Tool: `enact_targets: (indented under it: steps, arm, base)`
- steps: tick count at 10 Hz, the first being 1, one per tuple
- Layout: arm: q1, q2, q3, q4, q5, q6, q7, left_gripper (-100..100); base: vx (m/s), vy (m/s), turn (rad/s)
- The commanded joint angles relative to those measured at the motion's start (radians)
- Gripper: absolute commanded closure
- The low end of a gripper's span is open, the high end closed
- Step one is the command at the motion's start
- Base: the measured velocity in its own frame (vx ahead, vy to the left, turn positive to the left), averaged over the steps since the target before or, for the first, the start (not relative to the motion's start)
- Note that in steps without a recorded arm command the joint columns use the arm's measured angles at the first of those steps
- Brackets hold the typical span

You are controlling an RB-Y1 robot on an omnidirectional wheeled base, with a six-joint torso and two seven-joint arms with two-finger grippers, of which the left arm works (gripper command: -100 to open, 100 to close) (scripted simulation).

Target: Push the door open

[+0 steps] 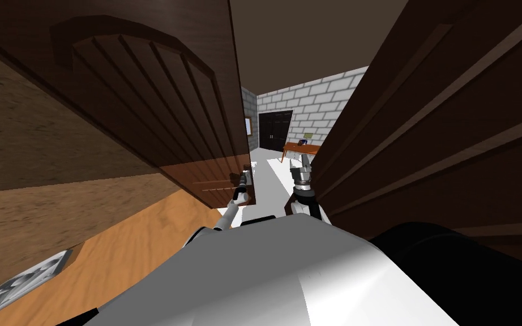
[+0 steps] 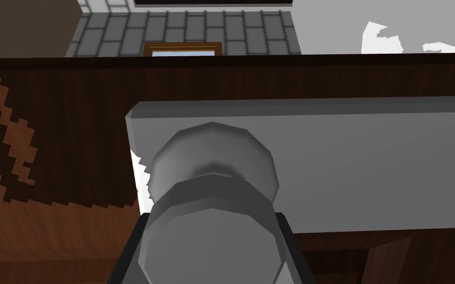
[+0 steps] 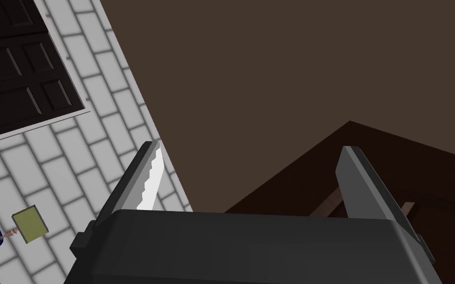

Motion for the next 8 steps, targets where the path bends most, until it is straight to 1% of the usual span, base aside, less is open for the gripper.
enact_targets:
  steps: [1, 4, 5, 6, 7, 8]
  arm:
    - [0.003, 0.017, 0.005, -0.019, 0.031, -0.008, -0.031, 100]
    - [-0.009, 0.034, 0.005, -0.003, 0.100, -0.039, -0.082, 100]
    - [-0.009, 0.034, 0.005, -0.003, 0.100, -0.039, -0.082, 100]
    - [-0.014, 0.038, 0.004, 0.002, 0.126, -0.051, -0.101, 100]
    - [-0.002, 0.049, -0.001, -0.018, 0.151, -0.045, -0.126, -100]
    - [-0.003, 0.053, -0.004, -0.017, 0.164, -0.051, -0.136, -100]
  base:
    - [0.071, 0.003, -0.044]
    - [0.083, -0.004, -0.041]
    - [0.069, 0.021, 0.036]
    - [0.060, 0.024, -0.002]
    - [-0.034, 0.028, -0.112]
    - [-0.124, 0.037, -0.076]
